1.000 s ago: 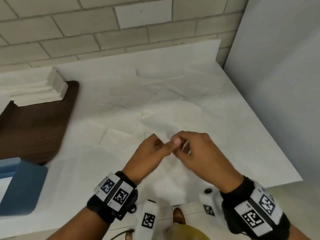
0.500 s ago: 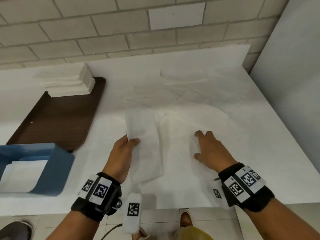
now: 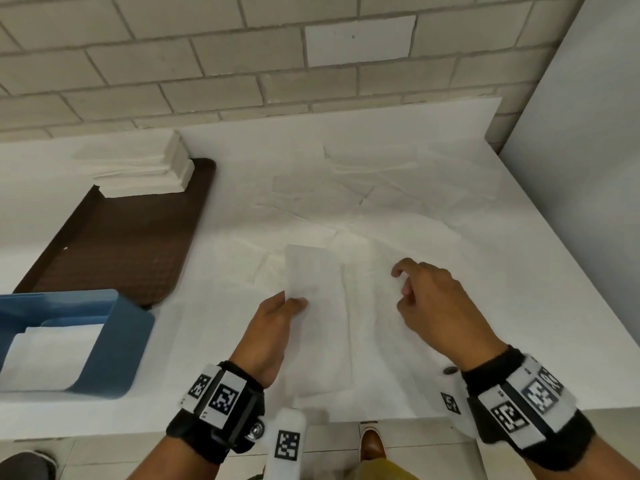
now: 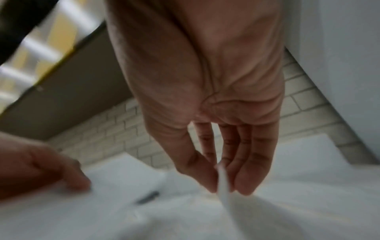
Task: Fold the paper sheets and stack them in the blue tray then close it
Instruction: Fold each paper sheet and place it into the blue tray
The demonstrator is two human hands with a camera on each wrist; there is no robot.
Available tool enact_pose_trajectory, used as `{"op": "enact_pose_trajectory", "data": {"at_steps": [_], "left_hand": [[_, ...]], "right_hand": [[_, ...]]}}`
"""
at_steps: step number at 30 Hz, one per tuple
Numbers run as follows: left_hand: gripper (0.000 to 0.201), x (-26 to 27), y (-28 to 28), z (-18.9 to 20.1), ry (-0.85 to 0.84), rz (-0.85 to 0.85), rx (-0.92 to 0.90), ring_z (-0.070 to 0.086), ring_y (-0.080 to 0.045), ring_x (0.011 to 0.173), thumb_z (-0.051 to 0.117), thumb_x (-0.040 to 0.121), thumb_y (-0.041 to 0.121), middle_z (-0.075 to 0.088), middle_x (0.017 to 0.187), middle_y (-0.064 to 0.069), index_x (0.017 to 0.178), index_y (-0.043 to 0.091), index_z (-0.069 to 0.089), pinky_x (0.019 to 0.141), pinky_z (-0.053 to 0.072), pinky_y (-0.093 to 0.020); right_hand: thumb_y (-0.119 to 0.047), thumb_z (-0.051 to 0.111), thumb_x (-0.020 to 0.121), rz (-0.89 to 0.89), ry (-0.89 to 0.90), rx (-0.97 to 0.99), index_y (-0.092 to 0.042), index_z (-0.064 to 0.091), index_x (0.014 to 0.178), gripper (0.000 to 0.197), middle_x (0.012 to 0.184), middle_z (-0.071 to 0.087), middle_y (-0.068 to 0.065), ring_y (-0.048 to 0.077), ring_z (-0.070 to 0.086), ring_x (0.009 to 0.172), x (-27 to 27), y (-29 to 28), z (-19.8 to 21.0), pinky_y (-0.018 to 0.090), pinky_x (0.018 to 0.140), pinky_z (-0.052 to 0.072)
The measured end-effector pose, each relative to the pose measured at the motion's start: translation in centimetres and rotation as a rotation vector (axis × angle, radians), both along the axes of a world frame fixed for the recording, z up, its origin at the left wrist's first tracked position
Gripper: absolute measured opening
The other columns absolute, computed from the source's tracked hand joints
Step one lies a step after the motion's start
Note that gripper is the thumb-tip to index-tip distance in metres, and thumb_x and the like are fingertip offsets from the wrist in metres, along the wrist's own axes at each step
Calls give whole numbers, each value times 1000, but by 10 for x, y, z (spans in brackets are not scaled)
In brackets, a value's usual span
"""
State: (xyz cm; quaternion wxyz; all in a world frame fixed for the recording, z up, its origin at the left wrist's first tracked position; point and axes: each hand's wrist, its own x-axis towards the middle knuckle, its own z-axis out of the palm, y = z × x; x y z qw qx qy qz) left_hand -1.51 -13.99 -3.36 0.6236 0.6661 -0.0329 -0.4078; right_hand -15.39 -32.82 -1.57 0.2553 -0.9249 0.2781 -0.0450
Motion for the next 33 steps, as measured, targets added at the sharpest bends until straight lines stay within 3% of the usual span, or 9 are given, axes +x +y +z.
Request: {"op": "enact_pose_trajectory", "data": {"at_steps": [3, 7, 10, 13, 16, 20, 27, 31, 33], "left_hand": [[44, -12, -11, 8, 174, -126, -131, 67, -28, 117, 50, 104, 40, 72, 124, -15, 120, 5, 69, 108, 47, -44], [39, -14, -16, 13, -6, -96, -168, 59, -26, 78, 63, 97, 38, 57, 73, -12, 71, 9, 56, 78, 52, -33], [14, -5, -8, 9, -97, 40, -199, 70, -31, 92, 62, 98, 16, 74, 91, -11, 93, 5, 70, 82, 56, -39], [27, -3, 2, 12, -55, 63, -256, 70, -34, 112, 61, 98, 11, 74, 119, -15, 123, 3, 67, 97, 55, -47], [29, -8, 8, 13, -129, 88, -256, 71, -30, 113, 63, 97, 12, 74, 120, -10, 125, 7, 67, 100, 54, -48], [25, -4, 16, 14, -370, 234, -268, 75, -23, 102, 68, 93, 5, 78, 109, -4, 116, 14, 69, 85, 60, -37], [30, 6, 46, -20, -574, 173, -89, 72, -8, 102, 71, 92, 7, 77, 110, 8, 117, 23, 67, 83, 56, -20], [26, 11, 58, -25, -564, 107, -25, 71, -5, 104, 69, 95, 13, 76, 112, 6, 120, 21, 69, 84, 53, -16], [29, 19, 65, -8, -565, 109, -48, 70, -6, 108, 67, 97, 15, 75, 117, 5, 125, 19, 67, 89, 54, -19]], "right_hand": [[-10, 58, 88, 198, -181, 104, -28, 53, 122, 38, 92, 51, -12, 2, 51, 78, 1, 45, 27, 18, 74, 46], [-20, 58, 91, 334, -201, 261, -34, 53, 120, 33, 90, 52, -16, 4, 54, 78, 11, 81, 21, 19, 74, 48], [-33, 67, 88, 203, -365, 342, -33, 56, 104, 20, 88, 52, -13, 8, 56, 79, 15, 74, 23, 15, 67, 46], [-42, 64, 89, -7, -387, 368, -34, 43, 120, 39, 110, 42, -15, 0, 52, 98, 26, 56, 16, 10, 76, 44], [-46, 53, 95, -9, -193, 722, -35, 36, 130, 41, 129, 47, -11, 4, 54, 111, 47, 58, 8, 28, 92, 50], [-25, 41, 101, 48, -325, 998, -53, 37, 109, 29, 121, 57, -15, 0, 59, 106, 65, 89, 11, 18, 78, 48], [-11, 36, 101, 132, -312, 742, -51, 33, 114, 41, 122, 46, -11, -7, 49, 104, 81, 98, -19, 14, 88, 43], [-5, 35, 99, 254, -281, 627, -41, 32, 117, 40, 120, 44, -8, -13, 46, 103, 88, 107, -13, 0, 81, 37], [-10, 36, 100, 318, -299, 523, -33, 32, 122, 32, 117, 43, -5, -4, 49, 100, 95, 117, -3, 9, 81, 44]]}}
